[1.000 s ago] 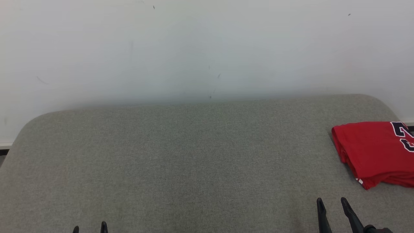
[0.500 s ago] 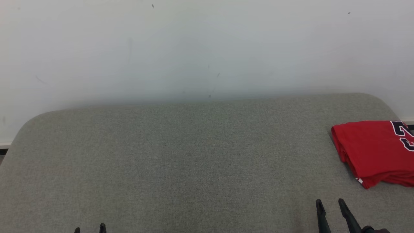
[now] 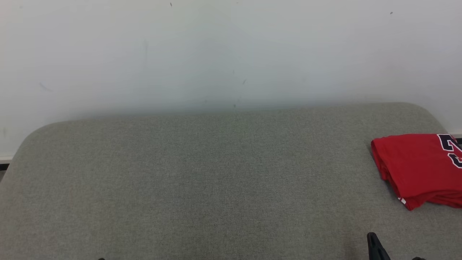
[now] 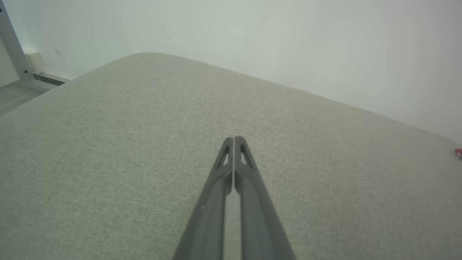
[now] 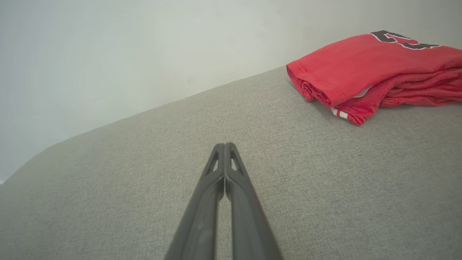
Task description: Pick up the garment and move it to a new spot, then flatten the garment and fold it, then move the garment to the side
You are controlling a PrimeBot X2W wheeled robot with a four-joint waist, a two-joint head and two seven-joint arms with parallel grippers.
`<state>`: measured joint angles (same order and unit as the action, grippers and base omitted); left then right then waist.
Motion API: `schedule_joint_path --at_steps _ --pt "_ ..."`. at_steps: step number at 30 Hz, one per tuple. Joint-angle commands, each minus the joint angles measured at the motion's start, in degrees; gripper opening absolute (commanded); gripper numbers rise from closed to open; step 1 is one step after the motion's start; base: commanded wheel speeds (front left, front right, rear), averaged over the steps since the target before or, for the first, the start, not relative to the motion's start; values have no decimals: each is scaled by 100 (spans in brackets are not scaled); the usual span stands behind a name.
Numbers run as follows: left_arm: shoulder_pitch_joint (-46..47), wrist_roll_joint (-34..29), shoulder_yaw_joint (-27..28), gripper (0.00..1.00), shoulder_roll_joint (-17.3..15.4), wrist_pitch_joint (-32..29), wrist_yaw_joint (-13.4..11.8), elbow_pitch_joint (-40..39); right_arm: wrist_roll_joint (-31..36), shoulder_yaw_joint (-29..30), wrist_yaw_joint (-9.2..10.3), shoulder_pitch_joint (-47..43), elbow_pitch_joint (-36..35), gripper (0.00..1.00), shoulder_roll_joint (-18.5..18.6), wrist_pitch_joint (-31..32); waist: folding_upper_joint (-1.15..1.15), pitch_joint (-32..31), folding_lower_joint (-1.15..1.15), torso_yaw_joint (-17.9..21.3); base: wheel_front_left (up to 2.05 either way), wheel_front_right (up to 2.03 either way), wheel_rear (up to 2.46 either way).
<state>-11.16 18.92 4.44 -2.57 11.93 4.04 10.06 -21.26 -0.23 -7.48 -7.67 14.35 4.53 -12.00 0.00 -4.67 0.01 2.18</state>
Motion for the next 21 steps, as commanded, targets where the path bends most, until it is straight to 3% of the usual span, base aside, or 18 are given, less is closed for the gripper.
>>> schedule_joint_path --at_steps 1,21 --pt "181 291 27 0 -13 -50 10 -60 -264 44 0 170 -86 0 -3 59 0 6 0 -4 0 0 0" --pt "578 2081 63 0 -20 -495 99 37 -2001 205 -1 491 -82 0 -43 511 0 86 0 -39 0 0 0"
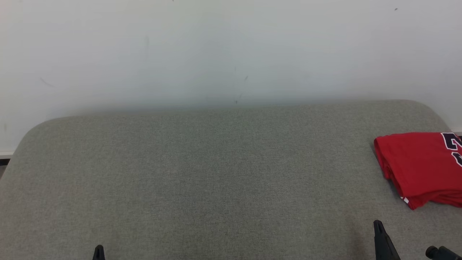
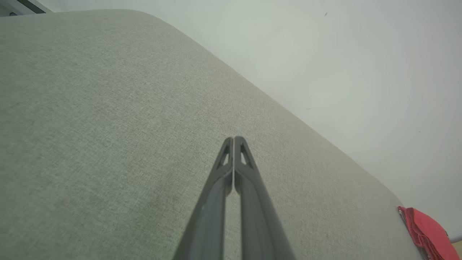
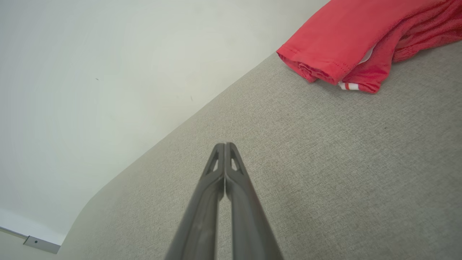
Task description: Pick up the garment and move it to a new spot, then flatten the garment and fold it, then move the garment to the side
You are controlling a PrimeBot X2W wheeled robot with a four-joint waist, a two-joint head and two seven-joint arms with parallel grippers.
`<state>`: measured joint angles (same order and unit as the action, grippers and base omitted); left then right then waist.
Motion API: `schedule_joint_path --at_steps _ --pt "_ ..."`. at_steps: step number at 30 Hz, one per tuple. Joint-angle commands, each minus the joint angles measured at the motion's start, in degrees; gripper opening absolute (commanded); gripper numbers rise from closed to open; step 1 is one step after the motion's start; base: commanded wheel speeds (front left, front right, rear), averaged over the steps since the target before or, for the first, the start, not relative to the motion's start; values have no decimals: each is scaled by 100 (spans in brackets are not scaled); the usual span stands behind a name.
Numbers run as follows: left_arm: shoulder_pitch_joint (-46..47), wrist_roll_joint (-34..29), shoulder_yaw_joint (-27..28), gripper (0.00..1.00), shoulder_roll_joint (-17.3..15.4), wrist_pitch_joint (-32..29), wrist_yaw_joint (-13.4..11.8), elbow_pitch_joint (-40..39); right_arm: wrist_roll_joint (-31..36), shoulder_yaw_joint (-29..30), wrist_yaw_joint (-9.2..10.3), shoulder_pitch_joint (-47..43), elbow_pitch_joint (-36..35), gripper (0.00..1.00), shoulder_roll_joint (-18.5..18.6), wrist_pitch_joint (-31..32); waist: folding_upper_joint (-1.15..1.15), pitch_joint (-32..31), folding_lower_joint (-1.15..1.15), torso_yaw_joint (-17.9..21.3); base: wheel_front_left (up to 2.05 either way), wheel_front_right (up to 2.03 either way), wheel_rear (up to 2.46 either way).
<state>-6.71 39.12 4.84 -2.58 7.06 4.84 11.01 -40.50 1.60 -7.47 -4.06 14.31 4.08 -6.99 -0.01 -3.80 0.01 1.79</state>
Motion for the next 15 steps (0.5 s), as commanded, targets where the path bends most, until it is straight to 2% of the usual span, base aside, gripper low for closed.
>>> schedule_joint_path --at_steps 1,15 --pt "152 146 26 0 -19 -27 21 -52 -161 31 -2 146 -78 0 0 34 1 3 0 -2 0 0 0" --pt "403 1234 57 0 -24 -308 73 20 -1214 131 -2 341 -73 0 -27 309 1 62 0 -28 0 0 0"
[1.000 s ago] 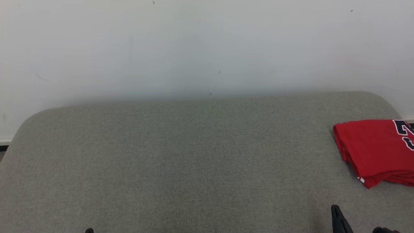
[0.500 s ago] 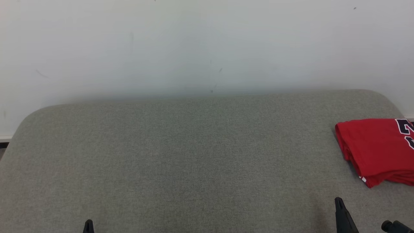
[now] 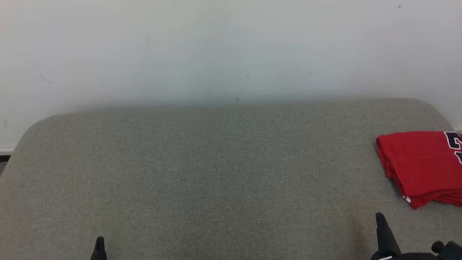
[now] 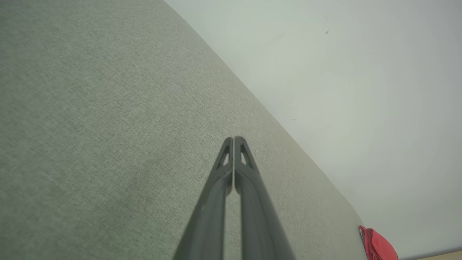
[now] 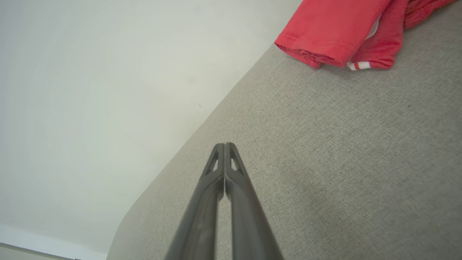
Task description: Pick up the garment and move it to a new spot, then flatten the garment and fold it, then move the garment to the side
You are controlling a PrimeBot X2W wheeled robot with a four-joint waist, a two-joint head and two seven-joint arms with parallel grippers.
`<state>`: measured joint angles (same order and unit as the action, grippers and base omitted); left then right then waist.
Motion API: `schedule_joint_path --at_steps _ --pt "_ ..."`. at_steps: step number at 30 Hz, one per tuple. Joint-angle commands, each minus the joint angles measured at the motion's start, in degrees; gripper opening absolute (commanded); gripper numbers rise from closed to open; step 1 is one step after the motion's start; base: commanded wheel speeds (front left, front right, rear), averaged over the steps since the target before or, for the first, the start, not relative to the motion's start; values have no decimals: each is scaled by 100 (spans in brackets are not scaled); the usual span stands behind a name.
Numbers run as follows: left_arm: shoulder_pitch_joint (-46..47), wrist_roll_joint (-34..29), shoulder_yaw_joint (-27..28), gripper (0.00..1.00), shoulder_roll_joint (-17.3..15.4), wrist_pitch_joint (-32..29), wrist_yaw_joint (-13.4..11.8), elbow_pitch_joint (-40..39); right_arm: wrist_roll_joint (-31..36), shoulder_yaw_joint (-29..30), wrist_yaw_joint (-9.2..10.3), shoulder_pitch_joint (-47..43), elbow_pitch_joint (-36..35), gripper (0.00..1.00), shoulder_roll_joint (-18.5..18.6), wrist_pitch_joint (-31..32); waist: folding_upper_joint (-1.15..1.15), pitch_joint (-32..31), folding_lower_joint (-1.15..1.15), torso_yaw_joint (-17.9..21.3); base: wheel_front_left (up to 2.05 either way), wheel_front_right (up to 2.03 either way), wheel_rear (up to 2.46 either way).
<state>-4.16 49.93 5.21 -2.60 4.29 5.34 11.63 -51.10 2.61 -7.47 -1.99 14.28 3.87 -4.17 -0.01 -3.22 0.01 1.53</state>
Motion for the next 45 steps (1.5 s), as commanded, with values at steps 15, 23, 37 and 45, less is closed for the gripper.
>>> schedule_joint_path --at_steps 15,23,37,45 --pt "382 1159 50 0 -26 -294 72 27 -1128 123 -3 312 -64 0 -30 287 1 67 0 -30 0 0 0" --pt "491 1650 65 0 -28 -417 98 60 -1600 168 -3 400 -61 0 -41 413 1 100 0 -45 0 0 0" --pt "664 2413 87 0 -31 -617 133 115 -2346 240 -3 529 -55 0 -58 616 1 159 -1 -72 0 0 0" --pt "753 2798 99 0 -33 -721 159 142 -2728 275 -3 599 -51 0 -68 714 1 192 -1 -87 0 0 0"
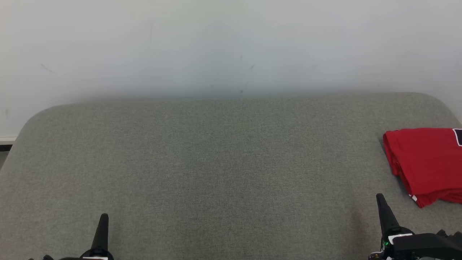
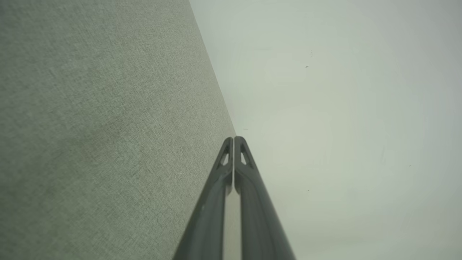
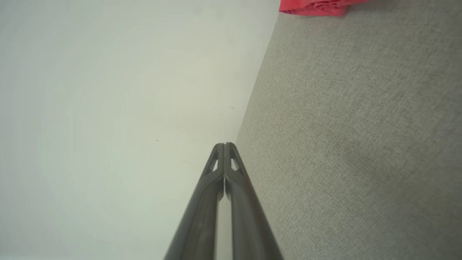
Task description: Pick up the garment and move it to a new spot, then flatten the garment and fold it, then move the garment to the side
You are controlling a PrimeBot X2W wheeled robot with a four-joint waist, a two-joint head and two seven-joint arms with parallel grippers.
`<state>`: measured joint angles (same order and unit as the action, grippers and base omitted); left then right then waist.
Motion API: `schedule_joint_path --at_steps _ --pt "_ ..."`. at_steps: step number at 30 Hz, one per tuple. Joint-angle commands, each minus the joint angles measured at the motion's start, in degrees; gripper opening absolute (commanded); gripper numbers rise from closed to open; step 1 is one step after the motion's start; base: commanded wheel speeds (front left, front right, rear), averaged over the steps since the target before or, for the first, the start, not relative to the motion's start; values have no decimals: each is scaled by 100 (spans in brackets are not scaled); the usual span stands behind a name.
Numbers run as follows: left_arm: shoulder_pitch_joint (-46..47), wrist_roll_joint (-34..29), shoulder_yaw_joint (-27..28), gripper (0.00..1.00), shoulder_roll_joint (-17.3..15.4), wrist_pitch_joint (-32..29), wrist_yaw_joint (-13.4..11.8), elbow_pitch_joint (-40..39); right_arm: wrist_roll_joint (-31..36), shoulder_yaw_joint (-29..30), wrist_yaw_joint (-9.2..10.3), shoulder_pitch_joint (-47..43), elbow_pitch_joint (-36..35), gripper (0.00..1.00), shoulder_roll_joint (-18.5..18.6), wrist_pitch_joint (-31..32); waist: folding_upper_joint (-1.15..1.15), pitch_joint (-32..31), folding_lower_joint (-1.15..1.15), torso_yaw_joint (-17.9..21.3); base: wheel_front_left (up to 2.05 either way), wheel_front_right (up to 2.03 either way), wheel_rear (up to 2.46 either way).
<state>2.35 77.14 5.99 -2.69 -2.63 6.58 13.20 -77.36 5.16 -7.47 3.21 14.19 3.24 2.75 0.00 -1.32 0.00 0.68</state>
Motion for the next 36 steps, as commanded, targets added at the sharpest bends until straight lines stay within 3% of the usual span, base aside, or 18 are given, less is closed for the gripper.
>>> schedule_joint_path --at_steps 1,36 --pt "114 124 22 0 -25 -41 40 -11 -140 24 -3 88 -42 0 -5 34 0 6 0 -3 0 0 0" --pt "430 1550 64 0 -30 -416 100 97 -1533 153 -4 332 -23 0 -44 397 0 149 0 -67 0 0 0"
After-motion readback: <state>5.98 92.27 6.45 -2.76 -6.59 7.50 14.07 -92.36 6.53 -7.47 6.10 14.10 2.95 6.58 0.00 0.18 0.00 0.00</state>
